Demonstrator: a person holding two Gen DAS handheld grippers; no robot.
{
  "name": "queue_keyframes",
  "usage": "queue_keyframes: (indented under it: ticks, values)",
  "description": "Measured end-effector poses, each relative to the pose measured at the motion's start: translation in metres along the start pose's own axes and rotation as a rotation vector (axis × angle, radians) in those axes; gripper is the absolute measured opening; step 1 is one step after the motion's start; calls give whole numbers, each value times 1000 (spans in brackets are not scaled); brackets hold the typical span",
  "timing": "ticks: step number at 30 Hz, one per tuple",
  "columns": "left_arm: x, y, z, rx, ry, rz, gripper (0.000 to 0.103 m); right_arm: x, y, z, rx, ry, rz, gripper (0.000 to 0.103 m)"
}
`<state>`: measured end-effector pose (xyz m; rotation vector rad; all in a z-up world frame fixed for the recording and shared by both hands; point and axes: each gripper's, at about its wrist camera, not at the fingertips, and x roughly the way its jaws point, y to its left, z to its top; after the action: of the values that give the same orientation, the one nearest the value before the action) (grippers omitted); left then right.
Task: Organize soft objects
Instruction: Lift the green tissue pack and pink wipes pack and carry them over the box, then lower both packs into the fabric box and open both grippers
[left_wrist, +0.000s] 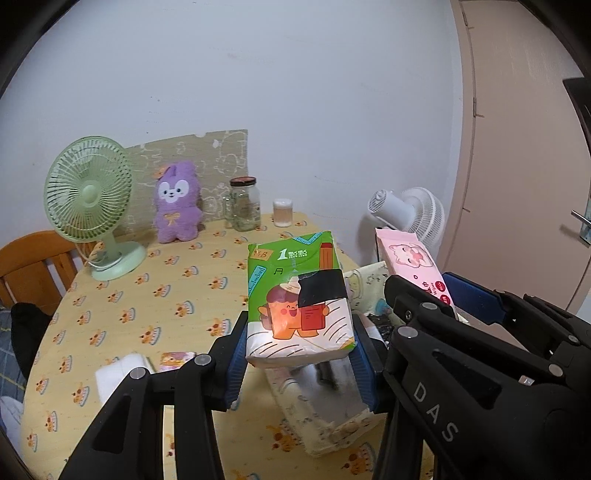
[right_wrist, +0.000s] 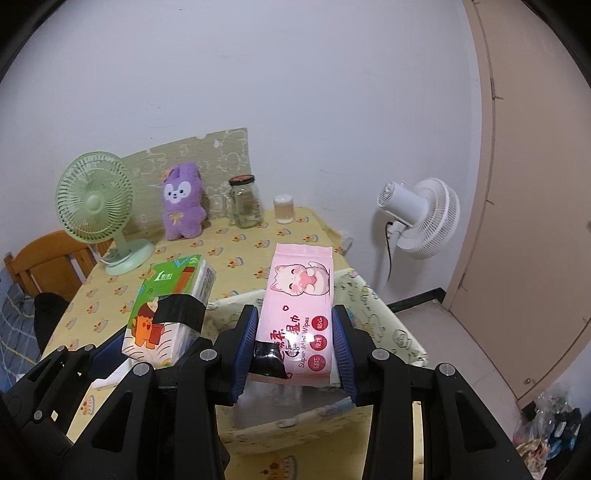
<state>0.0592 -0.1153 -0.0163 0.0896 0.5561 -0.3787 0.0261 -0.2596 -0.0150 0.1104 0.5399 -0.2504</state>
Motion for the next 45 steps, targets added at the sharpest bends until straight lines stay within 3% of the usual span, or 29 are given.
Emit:
queue_keyframes:
  ticks: [26, 45]
  values:
    - [72, -54, -14, 18, 134, -101, 52, 62, -61, -17, 58, 121, -42, 44]
    - [97, -47, -13, 83, 167, -134, 54, 85, -56, -21, 41, 156, -50, 43]
